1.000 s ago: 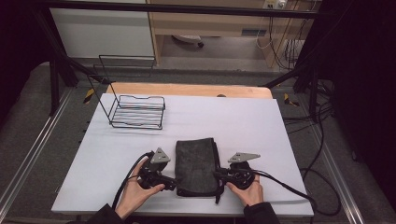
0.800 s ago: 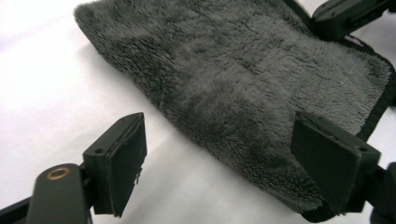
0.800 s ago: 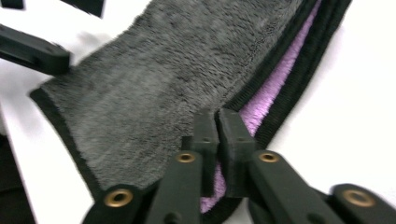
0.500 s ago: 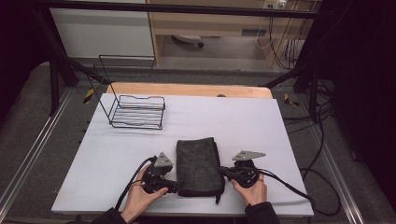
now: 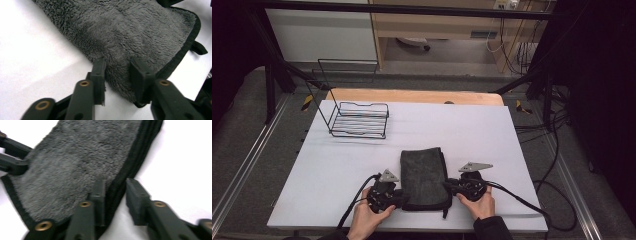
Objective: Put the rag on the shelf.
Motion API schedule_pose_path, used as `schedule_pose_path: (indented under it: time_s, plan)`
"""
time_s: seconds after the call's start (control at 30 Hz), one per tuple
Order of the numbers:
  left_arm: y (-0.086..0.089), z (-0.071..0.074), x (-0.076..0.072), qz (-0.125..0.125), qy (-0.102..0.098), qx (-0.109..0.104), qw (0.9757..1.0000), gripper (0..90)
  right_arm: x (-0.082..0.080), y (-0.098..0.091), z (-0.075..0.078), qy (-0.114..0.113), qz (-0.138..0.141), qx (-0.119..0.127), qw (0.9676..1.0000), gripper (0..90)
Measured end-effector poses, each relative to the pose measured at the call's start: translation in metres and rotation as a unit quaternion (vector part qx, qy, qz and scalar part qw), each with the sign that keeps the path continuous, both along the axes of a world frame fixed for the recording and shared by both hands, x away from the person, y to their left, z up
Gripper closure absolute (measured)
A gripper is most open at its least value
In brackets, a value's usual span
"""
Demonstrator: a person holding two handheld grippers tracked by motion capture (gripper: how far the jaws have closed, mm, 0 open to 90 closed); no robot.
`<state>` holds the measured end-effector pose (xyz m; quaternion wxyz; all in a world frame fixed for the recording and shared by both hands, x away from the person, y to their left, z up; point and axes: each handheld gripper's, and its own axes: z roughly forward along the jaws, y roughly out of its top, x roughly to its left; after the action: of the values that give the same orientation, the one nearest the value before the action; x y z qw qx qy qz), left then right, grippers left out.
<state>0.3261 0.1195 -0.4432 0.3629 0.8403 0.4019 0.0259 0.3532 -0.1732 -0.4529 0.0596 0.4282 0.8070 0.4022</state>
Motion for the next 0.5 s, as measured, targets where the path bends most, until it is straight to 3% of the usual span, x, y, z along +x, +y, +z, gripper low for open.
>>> schedule_pose_path:
  time_s: [0.13,0.3,0.5]
  plan:
    - [-0.001,0.001,-0.002,0.002,0.000,0.001,1.0000,79.7,0.001,0.000,0.000,0.009,0.000,0.006,0.9999,76.5]
    - [0.001,0.002,-0.002,-0.004,-0.008,0.001,1.0000,83.4,-0.001,0.000,0.001,0.008,-0.005,0.011,0.9999,80.7]
    - [0.011,0.008,0.003,-0.011,-0.003,0.000,0.9999,84.4,-0.003,0.004,0.002,0.007,-0.004,0.015,0.9999,81.4]
